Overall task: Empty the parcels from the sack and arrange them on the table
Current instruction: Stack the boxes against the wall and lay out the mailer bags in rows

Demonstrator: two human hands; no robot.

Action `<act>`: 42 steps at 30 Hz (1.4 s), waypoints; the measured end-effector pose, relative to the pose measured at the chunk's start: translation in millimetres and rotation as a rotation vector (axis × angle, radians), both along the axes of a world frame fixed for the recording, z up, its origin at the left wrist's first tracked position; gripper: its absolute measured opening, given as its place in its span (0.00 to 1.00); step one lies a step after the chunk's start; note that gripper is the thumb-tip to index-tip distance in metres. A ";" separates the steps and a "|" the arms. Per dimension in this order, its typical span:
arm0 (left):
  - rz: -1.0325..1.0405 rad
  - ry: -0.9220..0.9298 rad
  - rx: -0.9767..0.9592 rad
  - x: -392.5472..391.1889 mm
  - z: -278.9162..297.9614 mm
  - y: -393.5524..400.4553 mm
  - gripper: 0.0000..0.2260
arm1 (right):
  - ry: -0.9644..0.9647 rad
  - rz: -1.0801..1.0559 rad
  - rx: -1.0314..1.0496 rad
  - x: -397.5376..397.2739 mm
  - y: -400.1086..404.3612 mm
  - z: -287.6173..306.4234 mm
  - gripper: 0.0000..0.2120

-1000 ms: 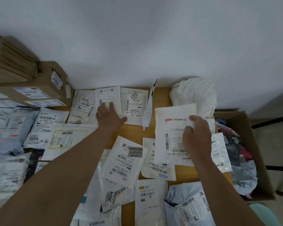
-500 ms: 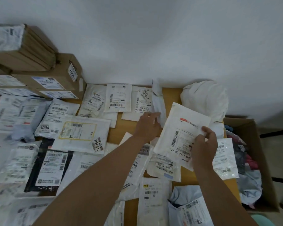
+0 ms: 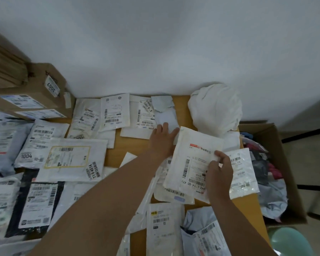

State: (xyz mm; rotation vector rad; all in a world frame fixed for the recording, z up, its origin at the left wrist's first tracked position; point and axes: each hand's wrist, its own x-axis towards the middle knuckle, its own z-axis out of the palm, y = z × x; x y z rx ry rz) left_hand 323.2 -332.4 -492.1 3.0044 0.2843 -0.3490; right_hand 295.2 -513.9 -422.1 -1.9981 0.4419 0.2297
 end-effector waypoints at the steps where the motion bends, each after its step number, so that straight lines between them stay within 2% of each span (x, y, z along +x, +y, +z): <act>1: -0.019 -0.013 0.011 3.0 -1.1 -0.1 0.27 | 0.009 -0.009 -0.002 -3.1 0.3 -2.2 0.18; 4: -0.119 -0.134 0.026 6.2 0.1 -4.0 0.21 | 0.026 -0.028 -0.003 -7.8 -2.0 -7.7 0.20; 6: -0.095 -0.282 -0.003 2.2 1.5 -5.7 0.18 | 0.031 -0.030 0.008 -8.9 -4.9 -9.5 0.21; 9: 0.151 -0.648 -0.185 -8.7 10.6 -9.1 0.10 | 0.019 -0.046 0.053 -6.5 -13.1 -10.2 0.21; 11: 0.317 -0.777 -0.349 -18.2 22.6 -13.0 0.07 | 0.015 -0.063 0.072 -4.1 -15.4 -11.7 0.20; 12: 0.444 -0.784 -0.464 -22.0 30.2 -17.6 0.07 | 0.020 -0.071 0.071 -2.8 -15.9 -12.7 0.20; 15: 0.982 -0.707 -0.866 -25.0 46.9 -30.9 0.12 | 0.051 -0.084 0.072 -0.3 -11.8 -15.7 0.21; 17: 1.208 -0.638 -1.006 -24.3 41.1 -34.1 0.11 | 0.063 -0.079 0.077 0.2 -9.2 -15.3 0.21; 22: 1.471 -0.367 -1.184 -9.5 22.1 -38.0 0.15 | 0.065 -0.077 0.059 4.9 -13.8 -20.4 0.21; 25: 1.555 -0.179 -1.254 -1.6 19.6 -33.8 0.10 | 0.075 -0.068 0.043 6.5 -18.0 -22.2 0.20; 29: 1.633 -0.121 -1.505 10.2 16.6 -23.8 0.06 | 0.061 -0.067 0.053 8.7 -26.8 -22.0 0.18; 33: 1.569 -0.165 -1.511 10.2 16.4 -32.6 0.06 | 0.054 -0.074 0.039 7.2 -38.0 -28.6 0.19; 34: 1.547 -0.208 -1.471 7.0 14.3 -37.1 0.06 | 0.055 -0.071 0.033 6.6 -40.0 -29.9 0.19; 36: 1.432 -0.277 -1.273 -0.6 4.4 -43.7 0.04 | 0.062 -0.073 0.030 6.1 -43.5 -32.8 0.18; 38: 1.320 -0.309 -1.108 -8.2 -2.6 -45.5 0.08 | 0.062 -0.073 0.026 7.0 -45.0 -35.0 0.18; 42: 1.302 -0.361 -1.054 -12.9 -1.3 -38.3 0.05 | 0.046 -0.050 0.027 9.4 -40.4 -34.7 0.18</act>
